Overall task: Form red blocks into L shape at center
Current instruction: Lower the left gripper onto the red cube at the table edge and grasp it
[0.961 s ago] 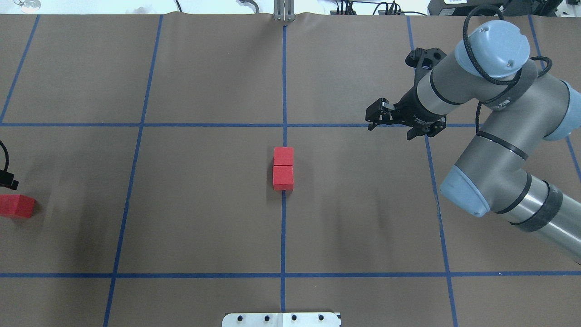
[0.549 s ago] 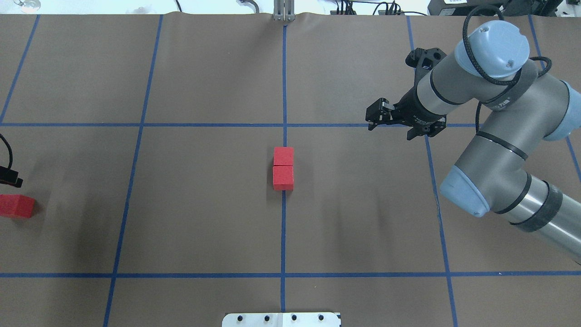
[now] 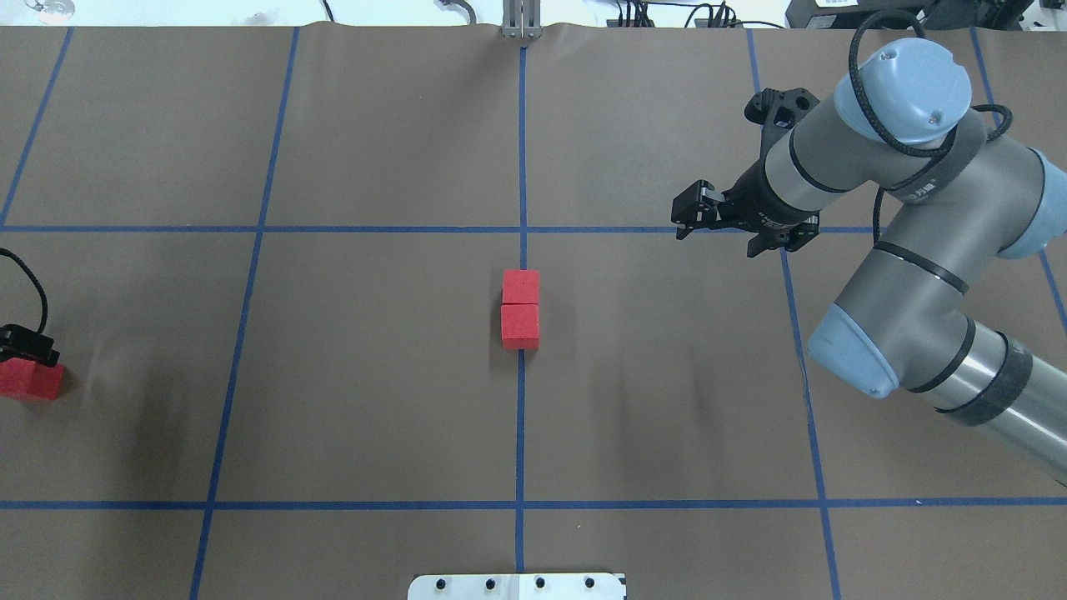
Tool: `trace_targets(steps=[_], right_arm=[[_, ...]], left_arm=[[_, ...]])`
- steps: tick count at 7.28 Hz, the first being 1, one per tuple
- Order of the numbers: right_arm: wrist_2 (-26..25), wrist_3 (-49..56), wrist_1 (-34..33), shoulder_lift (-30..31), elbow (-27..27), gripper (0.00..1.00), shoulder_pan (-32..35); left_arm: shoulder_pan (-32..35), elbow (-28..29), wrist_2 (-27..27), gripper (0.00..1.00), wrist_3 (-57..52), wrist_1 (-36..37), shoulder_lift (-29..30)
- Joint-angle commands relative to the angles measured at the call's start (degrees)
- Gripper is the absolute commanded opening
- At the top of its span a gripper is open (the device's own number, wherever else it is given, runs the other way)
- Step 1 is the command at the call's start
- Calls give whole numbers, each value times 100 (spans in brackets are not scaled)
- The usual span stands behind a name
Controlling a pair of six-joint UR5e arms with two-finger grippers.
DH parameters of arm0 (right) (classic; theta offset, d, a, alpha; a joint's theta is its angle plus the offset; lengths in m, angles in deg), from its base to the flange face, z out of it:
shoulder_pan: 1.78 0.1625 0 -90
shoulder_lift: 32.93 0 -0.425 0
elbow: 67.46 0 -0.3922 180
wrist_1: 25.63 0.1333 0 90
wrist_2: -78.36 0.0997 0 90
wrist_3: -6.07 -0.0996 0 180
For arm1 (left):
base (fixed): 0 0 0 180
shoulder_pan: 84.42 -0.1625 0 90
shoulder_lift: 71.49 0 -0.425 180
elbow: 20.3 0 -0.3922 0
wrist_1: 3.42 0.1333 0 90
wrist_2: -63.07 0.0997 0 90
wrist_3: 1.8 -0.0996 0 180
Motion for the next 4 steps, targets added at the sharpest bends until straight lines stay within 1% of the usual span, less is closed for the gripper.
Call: trace_targets(steps=[1,2,4], right_arm=[[0,0,5,0,3,100,-3],[0,0,-4,0,3,100,-3],[0,-9,-4,-9,3,100,-3]], left_arm=[[-57,168,0,87,-41,-26,2],[-66,160,-9,84,-6,-43,2],[-66,159,-9,84,21,-70,11]])
